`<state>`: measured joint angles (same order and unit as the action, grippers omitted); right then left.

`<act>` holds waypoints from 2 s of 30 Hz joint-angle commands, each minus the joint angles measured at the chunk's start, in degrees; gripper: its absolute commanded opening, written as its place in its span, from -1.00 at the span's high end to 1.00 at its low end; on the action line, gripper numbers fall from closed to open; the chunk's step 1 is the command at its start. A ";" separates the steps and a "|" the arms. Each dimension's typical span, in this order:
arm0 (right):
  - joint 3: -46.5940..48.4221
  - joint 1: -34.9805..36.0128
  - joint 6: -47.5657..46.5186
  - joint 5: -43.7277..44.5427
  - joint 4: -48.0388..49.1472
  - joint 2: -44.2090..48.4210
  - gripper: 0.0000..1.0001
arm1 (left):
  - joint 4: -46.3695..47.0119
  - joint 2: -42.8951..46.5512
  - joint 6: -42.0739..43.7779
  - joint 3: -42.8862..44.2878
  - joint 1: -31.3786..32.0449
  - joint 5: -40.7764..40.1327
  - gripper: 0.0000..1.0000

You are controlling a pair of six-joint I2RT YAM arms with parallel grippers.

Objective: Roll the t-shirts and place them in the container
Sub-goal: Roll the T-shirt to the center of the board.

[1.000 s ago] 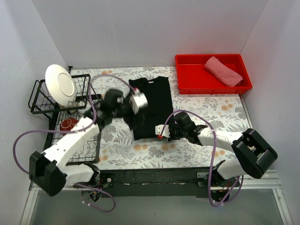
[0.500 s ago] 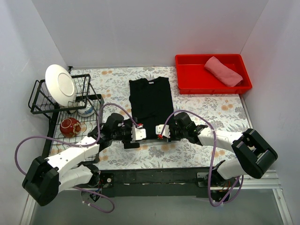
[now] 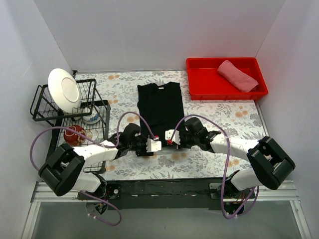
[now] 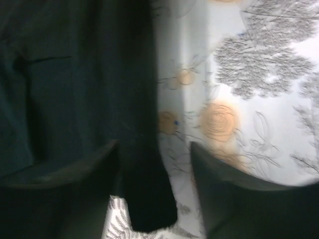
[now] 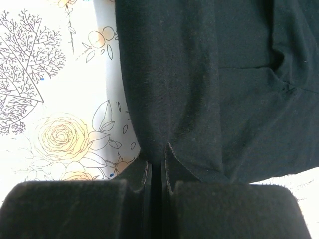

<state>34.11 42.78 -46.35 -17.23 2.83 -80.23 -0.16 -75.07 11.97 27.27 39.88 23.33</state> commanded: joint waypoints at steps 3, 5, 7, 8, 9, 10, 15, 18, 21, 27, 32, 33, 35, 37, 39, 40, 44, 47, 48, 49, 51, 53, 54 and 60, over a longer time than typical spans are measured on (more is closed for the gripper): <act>3.16 0.02 -0.14 -2.98 -4.74 -0.11 0.97 | 0.53 -1.76 -3.44 3.05 0.11 -3.38 0.29; 4.20 0.02 -0.85 -3.85 -7.12 -0.11 0.97 | -6.12 1.57 -3.35 3.58 0.11 -2.68 0.56; 5.70 -0.07 -0.59 -4.21 -12.30 0.33 0.97 | -11.93 3.95 -2.66 5.25 -0.24 -0.41 0.68; 7.45 -0.59 -0.67 -6.21 -14.50 0.51 0.97 | -17.36 6.66 -2.74 5.86 -0.67 0.48 0.70; 8.25 -0.86 -1.02 -7.62 -19.57 1.03 0.97 | -20.46 7.65 -2.83 6.48 -1.03 2.05 0.71; 8.95 -1.04 -2.16 -8.94 -21.71 1.56 0.97 | -23.80 8.53 -2.65 8.22 -1.20 3.55 0.74; 16.58 -1.74 -8.13 -17.38 -40.24 1.48 0.97 | -41.75 6.61 -5.19 13.94 -1.73 12.26 0.88; 21.68 -2.97 -12.00 -21.17 -51.76 -0.36 0.97 | -46.49 5.47 -5.03 16.58 -3.49 16.82 0.88; 24.77 -5.34 -17.71 -24.16 -61.78 -4.58 0.97 | -50.19 3.53 -2.92 18.43 -4.72 18.06 0.88; 31.36 -6.92 -23.69 -26.01 -69.97 -15.73 0.97 | -51.08 -2.18 -0.90 18.87 -7.97 18.94 0.90; 39.61 -7.80 -27.30 -28.55 -76.30 -26.18 0.97 | -52.74 -7.80 0.95 19.84 -9.99 20.00 0.92; 40.50 -7.80 -27.83 -28.82 -77.53 -27.51 0.97 | -52.92 -8.77 1.21 19.93 -10.34 19.91 0.92; 42.00 -8.07 -28.00 -28.91 -77.45 -30.06 0.97 | -52.66 -10.09 2.27 19.76 -11.57 19.56 0.91; 42.62 -8.07 -28.71 -28.47 -77.54 -31.56 0.97 | -51.61 -12.03 2.62 19.40 -12.28 19.12 0.89; 43.76 -8.33 -28.97 -28.03 -77.54 -34.11 0.97 | -49.94 -14.22 2.62 19.93 -13.33 18.24 0.84; 44.37 -8.85 -29.06 -28.12 -77.54 -34.90 0.97 | -49.59 -15.19 2.54 20.97 -13.60 18.15 0.83; 48.24 -10.70 -28.89 -28.47 -77.45 -39.20 0.97 | -49.58 -19.14 3.41 24.05 -15.18 17.28 0.74; 50.70 -12.37 -28.01 -28.21 -77.45 -42.45 0.97 | -51.07 -22.31 4.64 25.72 -15.79 16.66 0.70; 51.32 -12.90 -27.92 -28.21 -77.45 -43.25 0.97 | -51.25 -22.92 5.17 25.99 -16.06 15.87 0.70; 52.37 -13.60 -27.75 -28.29 -77.45 -43.96 0.97 | -51.51 -24.15 5.43 26.17 -16.58 15.61 0.69; 53.08 -13.96 -27.74 -28.21 -77.45 -45.63 0.97 | -51.25 -24.86 4.83 26.70 -17.20 14.90 0.64; 53.52 -14.04 -27.83 -28.03 -77.54 -46.94 0.97 | -50.03 -25.30 3.42 27.92 -18.08 14.55 0.45; 53.69 -14.04 -27.75 -28.12 -77.45 -47.39 0.97 | -50.02 -25.30 2.37 28.62 -18.34 14.55 0.40; 56.41 -14.13 -26.43 -29.52 -77.45 -50.99 0.97 | -50.64 -19.52 -1.94 30.74 -18.96 14.11 0.14</act>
<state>88.07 29.78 -72.71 -52.23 -73.84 -128.40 -50.83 -99.46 11.99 56.93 21.93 44.10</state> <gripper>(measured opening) 0.065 0.407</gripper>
